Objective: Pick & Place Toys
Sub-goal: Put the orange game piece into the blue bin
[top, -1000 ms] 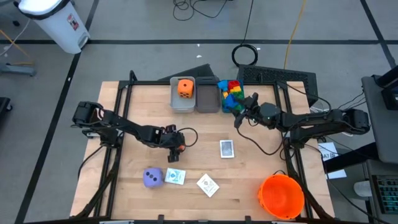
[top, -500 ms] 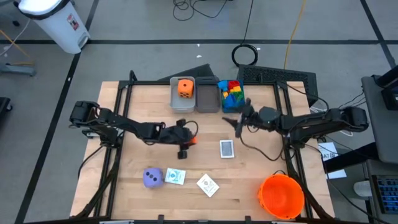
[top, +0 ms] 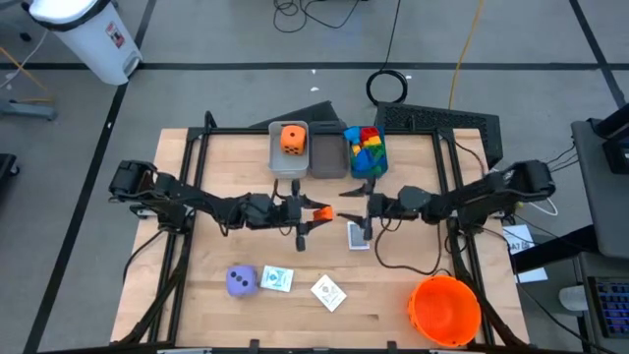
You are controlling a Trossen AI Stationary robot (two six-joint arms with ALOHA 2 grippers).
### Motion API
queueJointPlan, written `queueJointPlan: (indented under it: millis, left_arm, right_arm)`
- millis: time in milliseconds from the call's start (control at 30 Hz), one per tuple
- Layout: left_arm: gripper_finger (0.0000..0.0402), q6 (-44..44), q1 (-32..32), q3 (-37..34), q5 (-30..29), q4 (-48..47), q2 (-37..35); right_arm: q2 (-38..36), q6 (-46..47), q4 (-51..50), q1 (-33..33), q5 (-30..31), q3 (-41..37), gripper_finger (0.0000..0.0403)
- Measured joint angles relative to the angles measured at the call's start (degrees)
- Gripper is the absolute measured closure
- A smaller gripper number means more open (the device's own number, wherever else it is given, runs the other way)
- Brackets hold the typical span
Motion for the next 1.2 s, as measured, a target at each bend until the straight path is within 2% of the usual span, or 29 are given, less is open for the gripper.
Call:
queueJointPlan:
  millis: [67, 200, 300, 567, 733, 967, 1100, 1200]
  left_arm:
    - [0.0253, -0.1, -0.3, 0.0, 0.0, 0.1, 0.0]
    - [0.0251, 0.0, -0.7, 0.0, 0.0, 0.1, 0.0]
    - [0.0251, 0.0, -0.7, 0.0, 0.2, 0.0, 0.0]
    - [0.0248, -0.2, -0.7, 0.0, 0.6, -0.9, 0.0]
    - [0.0247, -0.1, -0.7, 0.0, 0.6, -1.6, 0.0]
    - [0.0246, 0.3, -0.8, 0.0, 0.5, -2.1, 0.0]
    - [0.0245, -2.3, -1.0, 0.0, 0.4, -2.7, 0.0]
    - [0.0236, -2.7, -1.7, 0.1, -1.5, -6.0, -1.4]
  right_arm:
    - [3.1, 0.7, 2.1, 0.0, -0.2, 0.9, 0.0148]
    - [9.2, 1.8, 4.8, 0.3, -5.2, 5.1, 0.0124]
    - [13.5, 2.4, 6.6, 0.9, -5.9, 9.2, 0.0112]
    - [19.6, -1.0, 6.6, 2.7, -6.1, 15.1, 0.0115]
    - [19.7, -3.6, 7.0, 3.5, -6.1, 15.2, 0.0157]
    - [19.7, -3.3, 7.8, 4.2, -5.6, 15.2, 0.0268]
    - [19.5, -0.7, 7.0, 4.3, -5.7, 15.1, 0.0268]
    - [17.8, 1.8, 1.9, 3.3, -6.3, 15.2, 0.0268]
